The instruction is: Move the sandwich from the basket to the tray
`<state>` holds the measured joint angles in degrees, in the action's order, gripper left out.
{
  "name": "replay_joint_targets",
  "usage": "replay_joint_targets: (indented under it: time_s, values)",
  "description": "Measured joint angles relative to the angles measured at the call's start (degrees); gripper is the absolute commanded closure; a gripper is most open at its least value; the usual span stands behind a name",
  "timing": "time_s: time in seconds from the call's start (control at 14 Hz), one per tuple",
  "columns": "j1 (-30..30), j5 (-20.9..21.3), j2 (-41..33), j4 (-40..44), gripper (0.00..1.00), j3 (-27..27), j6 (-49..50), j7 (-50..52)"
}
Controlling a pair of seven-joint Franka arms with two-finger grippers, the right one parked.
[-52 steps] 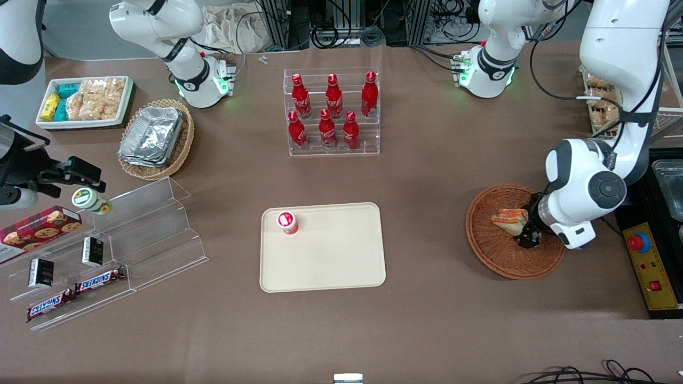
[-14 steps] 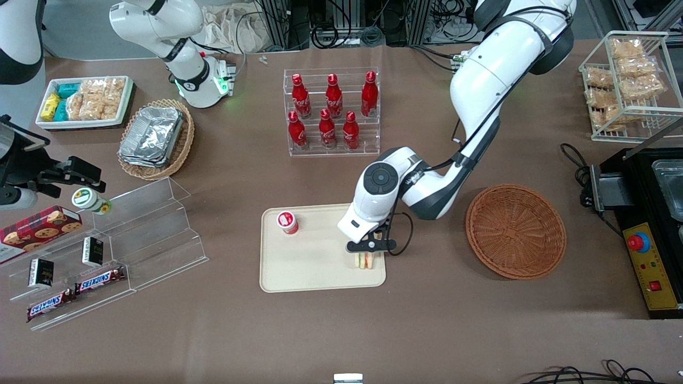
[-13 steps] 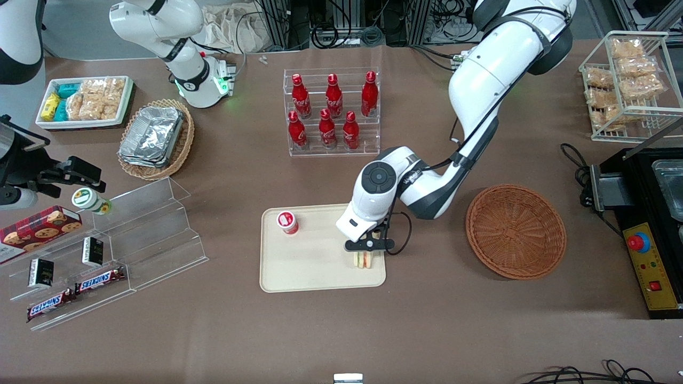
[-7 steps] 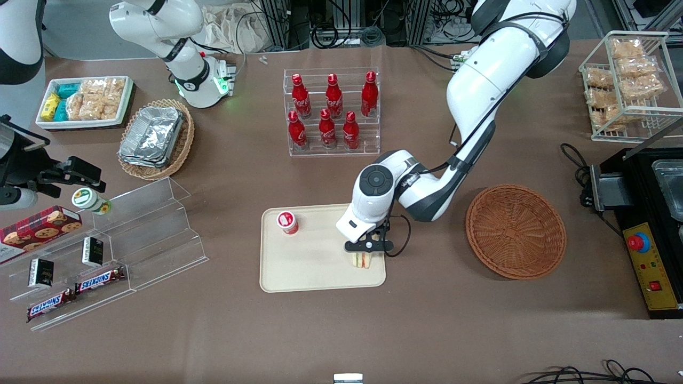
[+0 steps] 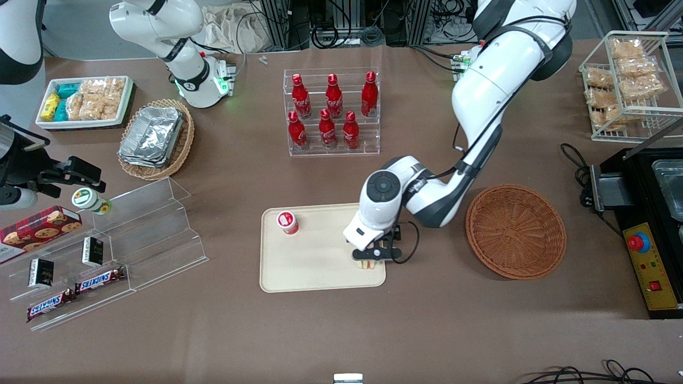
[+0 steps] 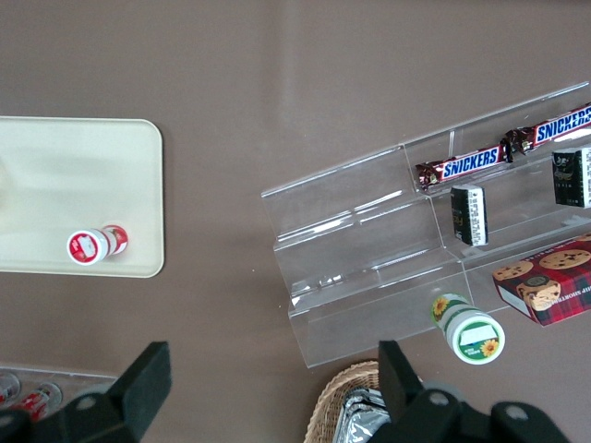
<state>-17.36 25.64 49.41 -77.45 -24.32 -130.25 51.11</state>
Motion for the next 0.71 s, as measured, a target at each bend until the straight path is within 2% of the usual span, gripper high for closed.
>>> replay_joint_targets:
  time_s: [0.21,0.43,0.57,0.71]
  values:
    - [2.1,-2.2,-3.9,0.8,0.00,-0.1,3.6,-0.1]
    - [3.1,-3.6,-9.9,1.2,0.00,-0.1,12.0,0.6]
    - [5.8,-4.1,-14.3,1.1,0.00,-0.1,17.8,0.1]
    - [9.6,-8.3,-18.4,0.8,0.00,-0.3,22.5,-4.8]
